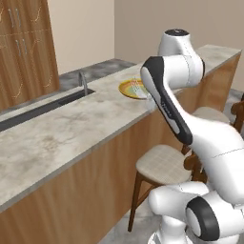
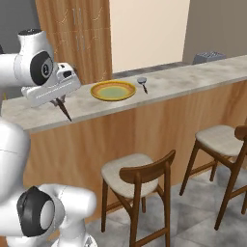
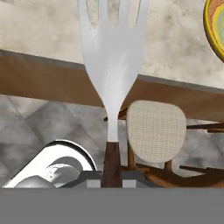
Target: Take the fork and place it on the left side of the plate. Then take the spoon and place it on the right side of the plate. Make sure they're directly next to the plate.
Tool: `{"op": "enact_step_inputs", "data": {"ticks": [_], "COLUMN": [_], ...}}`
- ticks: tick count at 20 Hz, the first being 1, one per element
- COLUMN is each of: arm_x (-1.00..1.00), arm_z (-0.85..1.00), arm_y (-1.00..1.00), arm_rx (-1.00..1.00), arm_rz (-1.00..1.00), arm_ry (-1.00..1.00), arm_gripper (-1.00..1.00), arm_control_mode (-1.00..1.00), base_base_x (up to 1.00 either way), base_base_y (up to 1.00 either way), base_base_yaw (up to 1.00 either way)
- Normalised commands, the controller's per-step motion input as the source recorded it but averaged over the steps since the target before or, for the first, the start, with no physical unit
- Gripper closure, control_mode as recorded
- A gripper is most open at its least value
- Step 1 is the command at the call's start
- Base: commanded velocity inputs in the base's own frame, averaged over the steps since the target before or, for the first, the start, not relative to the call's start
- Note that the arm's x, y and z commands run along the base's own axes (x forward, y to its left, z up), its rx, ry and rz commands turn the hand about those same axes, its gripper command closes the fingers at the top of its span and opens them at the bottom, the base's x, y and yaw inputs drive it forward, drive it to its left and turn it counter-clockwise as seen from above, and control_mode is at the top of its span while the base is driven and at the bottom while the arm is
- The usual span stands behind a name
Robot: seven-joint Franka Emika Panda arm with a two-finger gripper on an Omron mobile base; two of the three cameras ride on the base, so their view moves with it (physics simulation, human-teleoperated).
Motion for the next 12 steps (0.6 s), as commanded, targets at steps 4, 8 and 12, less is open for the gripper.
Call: {"op": "enact_step_inputs", "data": {"ticks": [4, 8, 12], "arm_x": [0.39, 0.33, 0.39], "arm_z": [-0.10, -0.24, -0.29], "arm_y": [0.15, 0.04, 0.25], "arm_rx": [-0.03, 0.00, 0.00], "arm_rz": [-0.02, -0.01, -0.06], "arm_ry": [0.15, 0.06, 0.03], "arm_gripper": [1.00, 1.00, 1.00], "arm_control_mode": [-1.00, -1.00, -1.00], "base_base_x": [0.00, 0.00, 0.00], "base_base_y": [0.00, 0.00, 0.00], "base_base_yaw": [0.00, 0.00, 0.00]}}
